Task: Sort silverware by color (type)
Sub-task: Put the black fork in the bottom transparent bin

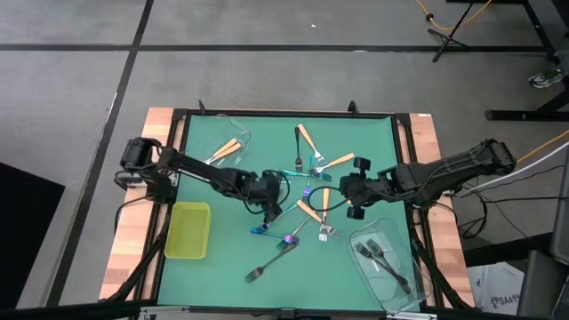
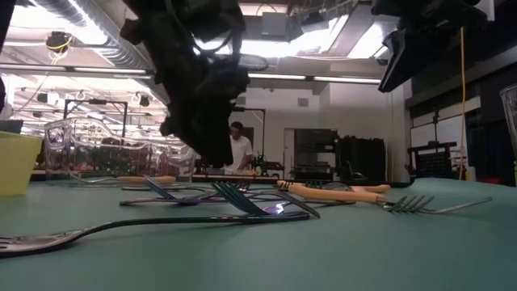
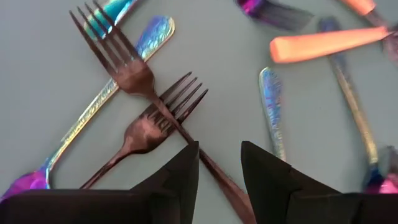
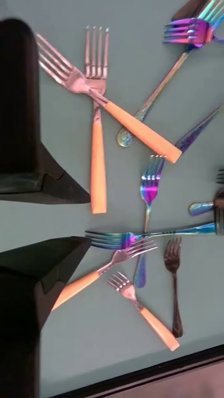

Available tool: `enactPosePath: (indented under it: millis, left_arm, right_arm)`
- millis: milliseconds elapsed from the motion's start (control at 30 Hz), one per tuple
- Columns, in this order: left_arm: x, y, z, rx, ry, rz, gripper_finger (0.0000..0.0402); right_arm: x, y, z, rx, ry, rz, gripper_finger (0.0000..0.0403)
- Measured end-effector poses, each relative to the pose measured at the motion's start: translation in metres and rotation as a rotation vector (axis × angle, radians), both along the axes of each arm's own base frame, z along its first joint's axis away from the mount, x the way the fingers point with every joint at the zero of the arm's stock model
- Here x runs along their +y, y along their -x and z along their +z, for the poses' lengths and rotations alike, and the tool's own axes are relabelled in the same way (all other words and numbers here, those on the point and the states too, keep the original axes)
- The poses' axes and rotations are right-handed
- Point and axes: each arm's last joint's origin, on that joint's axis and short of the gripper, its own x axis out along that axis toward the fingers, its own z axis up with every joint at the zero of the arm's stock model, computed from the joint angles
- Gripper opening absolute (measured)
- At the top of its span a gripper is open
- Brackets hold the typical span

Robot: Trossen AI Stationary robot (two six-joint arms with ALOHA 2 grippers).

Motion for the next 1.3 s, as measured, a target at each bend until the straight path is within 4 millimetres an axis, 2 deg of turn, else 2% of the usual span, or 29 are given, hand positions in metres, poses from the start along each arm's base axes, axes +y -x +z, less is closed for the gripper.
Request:
enactPosePath:
  millis: [300, 1033, 1300]
  left_arm:
    - [0.0, -0.003, -0.02, 0.058, 0.001, 0.014, 0.0114]
    - [0.0, -0.006, -0.034, 0.086, -0.004, 0.023, 0.0113]
    - [0.0, -0.006, -0.036, 0.096, -0.009, 0.025, 0.0083]
  right_arm:
    - [0.001, -0.002, 0.001, -0.021, -0.006, 0.001, 0.0085]
    - [0.001, -0.002, 0.001, -0.024, -0.006, 0.001, 0.0085]
    - [0.001, -0.002, 0.001, -0.024, -0.006, 0.001, 0.0085]
